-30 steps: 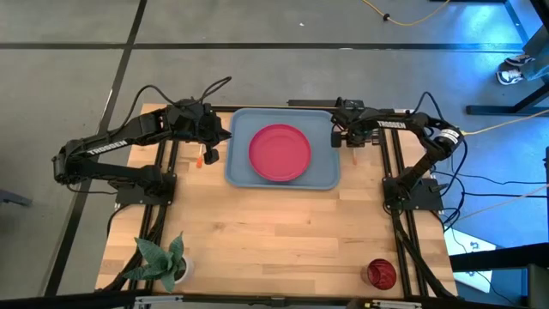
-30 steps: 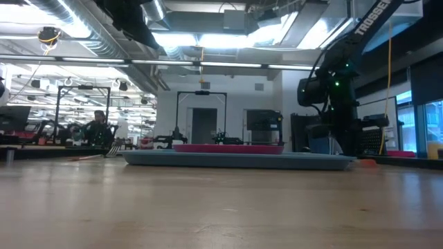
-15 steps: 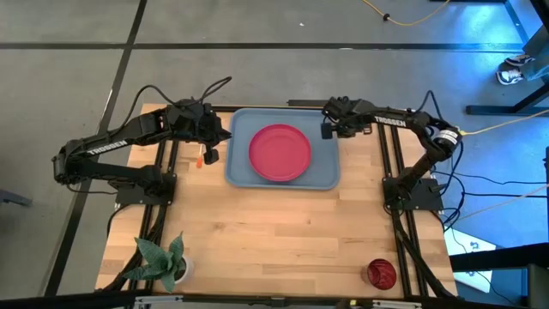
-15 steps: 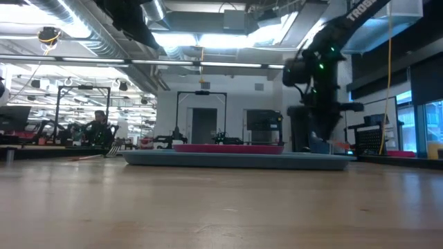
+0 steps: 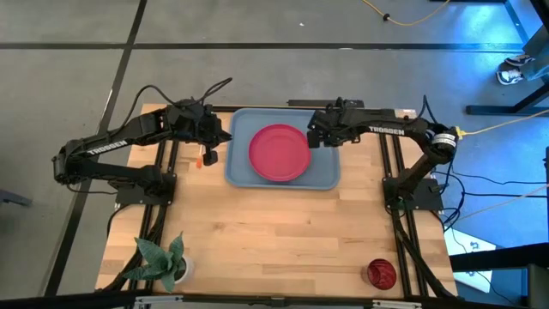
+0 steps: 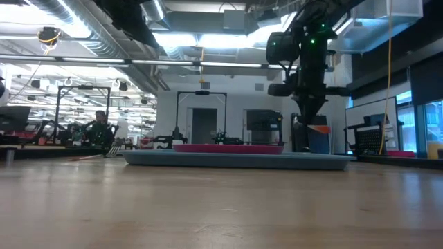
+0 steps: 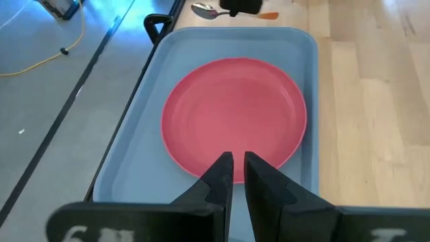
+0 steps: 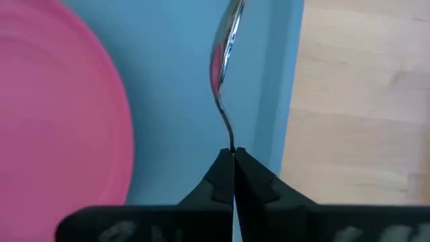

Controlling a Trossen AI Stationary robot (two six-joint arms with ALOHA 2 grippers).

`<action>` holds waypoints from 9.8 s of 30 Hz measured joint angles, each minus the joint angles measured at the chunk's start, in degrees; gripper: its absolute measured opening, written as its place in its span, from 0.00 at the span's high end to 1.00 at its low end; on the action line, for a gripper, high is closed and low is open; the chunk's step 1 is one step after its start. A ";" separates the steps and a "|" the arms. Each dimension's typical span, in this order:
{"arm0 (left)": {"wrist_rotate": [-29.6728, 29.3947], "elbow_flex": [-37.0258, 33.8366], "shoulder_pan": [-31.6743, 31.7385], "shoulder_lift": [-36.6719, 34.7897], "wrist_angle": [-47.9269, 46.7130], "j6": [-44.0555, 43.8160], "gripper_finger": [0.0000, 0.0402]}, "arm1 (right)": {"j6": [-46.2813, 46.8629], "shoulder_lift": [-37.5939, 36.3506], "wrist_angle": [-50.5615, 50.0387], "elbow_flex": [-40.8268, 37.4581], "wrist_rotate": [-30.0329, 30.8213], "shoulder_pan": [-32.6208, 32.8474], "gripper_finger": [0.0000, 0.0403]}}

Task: Pick and place plate/cup/fork/spoon on tray
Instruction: Put the orange spoon on the blue serving tray at the right of the pink plate

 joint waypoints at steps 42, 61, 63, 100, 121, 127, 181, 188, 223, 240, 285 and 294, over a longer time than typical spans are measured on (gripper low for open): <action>1.26 0.00 -0.02 -0.02 -0.20 2.41 0.93 | -9.46 21.75 -3.43 10.83 9.18 3.29 1.00; 1.27 0.00 -0.02 -0.02 -0.22 2.87 0.93 | -13.99 21.77 -1.53 9.40 15.49 5.01 1.00; 1.25 0.00 -0.02 -0.02 -0.22 2.89 0.93 | -14.30 21.81 -1.32 9.40 15.49 5.01 1.00; 1.25 0.00 -0.03 -0.02 -0.65 2.87 0.93 | -14.32 24.59 -0.40 10.21 10.88 5.48 0.82; 1.25 0.00 -0.04 -0.02 -0.93 2.39 0.93 | -13.04 18.44 -10.34 13.79 3.39 4.29 0.99; 1.25 0.00 -0.04 -0.02 -0.92 1.38 0.93 | -12.90 18.36 -9.55 10.09 -1.09 1.61 1.00; 1.22 0.00 -0.02 -0.02 -0.92 1.18 0.93 | -19.07 18.36 -1.71 3.80 -17.31 1.70 1.00; 1.22 0.00 -0.02 -0.02 -0.92 1.19 0.93 | -19.10 18.42 -1.65 5.13 -17.71 3.01 1.00; 1.22 0.00 -0.04 -0.02 -0.92 0.95 0.93 | -16.88 18.40 -7.74 6.71 -20.33 4.55 1.00; 1.22 0.00 -0.04 -0.02 -0.91 0.95 0.93 | -17.34 18.42 -3.72 5.70 -19.88 4.66 1.00; 1.21 0.00 -0.04 -0.02 -0.90 0.93 0.93 | -18.88 19.27 -5.77 8.32 -17.53 4.66 1.00; 1.20 0.00 -0.04 -0.01 -0.90 0.93 0.93 | -20.58 18.82 -9.32 13.18 -14.90 3.04 1.00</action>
